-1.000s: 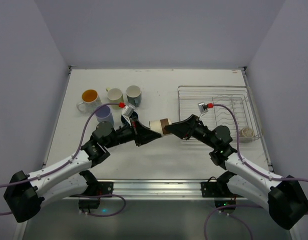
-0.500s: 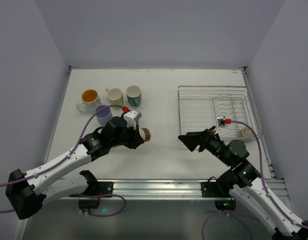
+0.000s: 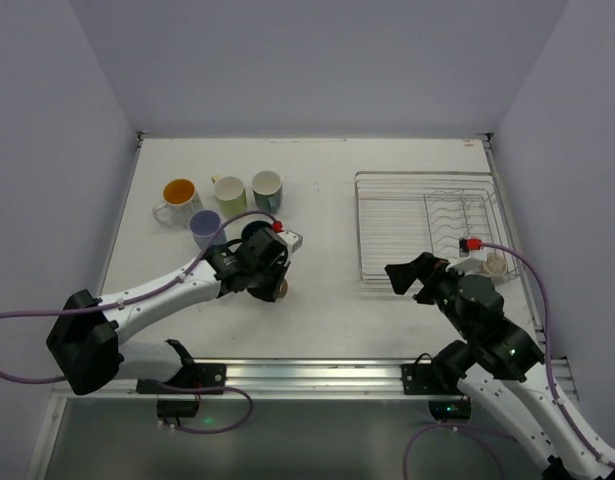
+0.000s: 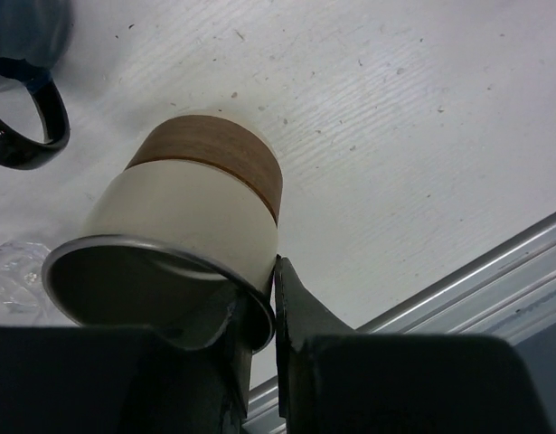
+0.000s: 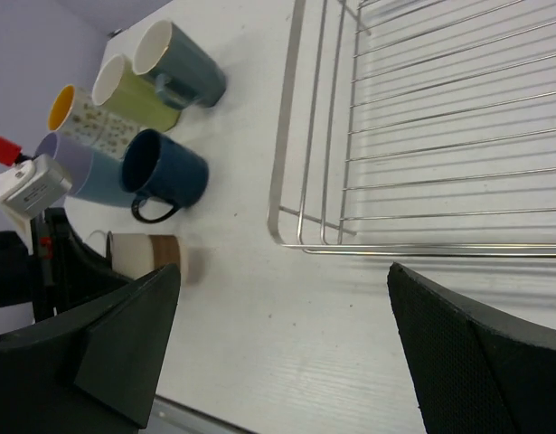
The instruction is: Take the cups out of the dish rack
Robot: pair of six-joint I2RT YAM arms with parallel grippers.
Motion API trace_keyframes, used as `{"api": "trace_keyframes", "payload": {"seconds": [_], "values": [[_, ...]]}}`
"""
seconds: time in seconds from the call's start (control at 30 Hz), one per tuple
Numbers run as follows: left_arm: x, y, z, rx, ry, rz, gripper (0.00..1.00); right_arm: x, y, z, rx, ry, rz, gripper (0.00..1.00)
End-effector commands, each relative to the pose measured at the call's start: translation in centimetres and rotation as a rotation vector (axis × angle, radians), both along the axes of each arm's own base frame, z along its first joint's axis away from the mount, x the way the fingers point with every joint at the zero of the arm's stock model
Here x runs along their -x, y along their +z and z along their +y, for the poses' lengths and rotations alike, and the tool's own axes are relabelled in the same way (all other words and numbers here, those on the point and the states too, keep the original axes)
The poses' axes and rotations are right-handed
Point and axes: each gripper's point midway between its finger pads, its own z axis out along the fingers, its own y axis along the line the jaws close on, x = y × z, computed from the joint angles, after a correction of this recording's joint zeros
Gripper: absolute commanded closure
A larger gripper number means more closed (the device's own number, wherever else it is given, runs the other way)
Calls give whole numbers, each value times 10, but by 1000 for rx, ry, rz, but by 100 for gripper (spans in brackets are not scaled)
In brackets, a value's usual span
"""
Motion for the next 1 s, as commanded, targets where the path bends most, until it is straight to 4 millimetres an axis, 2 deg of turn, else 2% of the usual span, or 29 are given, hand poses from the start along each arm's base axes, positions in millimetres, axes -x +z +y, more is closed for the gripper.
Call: {"api": "trace_keyframes", "payload": {"seconds": [0.0,0.13,0.2,0.23,0.3,0.37,0.43,0.47,0.53,0.57,0.6,0.63,0.67,0.7,0.73,0.77,0.8,0.83,0.87,0.93,0.97], "values": [[-7,5,5,-79,-32,-36,82,-6,1,-27,102,-121,14,1],[-10,0,8,-129,-31,-52,78,-10,10,-33,118,-155,-5,1],[-12,-2,11,-159,-26,-58,72,-14,11,-45,170,-210,-8,1],[-12,-2,11,-168,-28,-61,71,-15,12,-53,210,-246,10,1],[-12,0,12,-168,-24,-71,63,-20,20,-84,298,-400,-1,5],[-16,5,11,-157,-11,-102,54,-24,29,-101,347,-492,0,17],[-20,21,5,-92,-3,-146,48,-29,39,-111,346,-545,5,24],[-22,27,2,-68,-2,-163,45,-34,37,-112,371,-559,31,32],[-23,49,-6,21,-6,-215,34,-43,41,-124,394,-611,51,40],[-24,57,-8,55,-8,-234,26,-48,40,-128,405,-626,63,44],[-23,73,-10,109,-18,-274,23,-54,33,-134,429,-643,101,52],[-21,84,-16,168,-36,-298,21,-59,32,-138,430,-656,104,55],[-20,94,-19,212,-48,-322,18,-62,30,-143,431,-671,119,56],[-15,111,-17,275,-60,-367,16,-66,23,-157,445,-716,156,57],[-11,125,-23,351,-87,-397,15,-74,23,-156,414,-702,150,58],[-4,135,-19,408,-95,-436,13,-83,16,-166,391,-715,167,60],[3,141,-22,460,-121,-444,12,-83,10,-176,402,-749,197,61],[8,152,-27,523,-150,-465,10,-88,6,-175,379,-730,211,61],[15,161,-24,564,-166,-484,9,-87,1,-194,383,-791,241,61],[26,161,-23,597,-197,-476,9,-93,-11,-206,397,-813,302,60],[31,168,-18,625,-202,-497,8,-92,-15,-217,396,-846,326,58]]}}
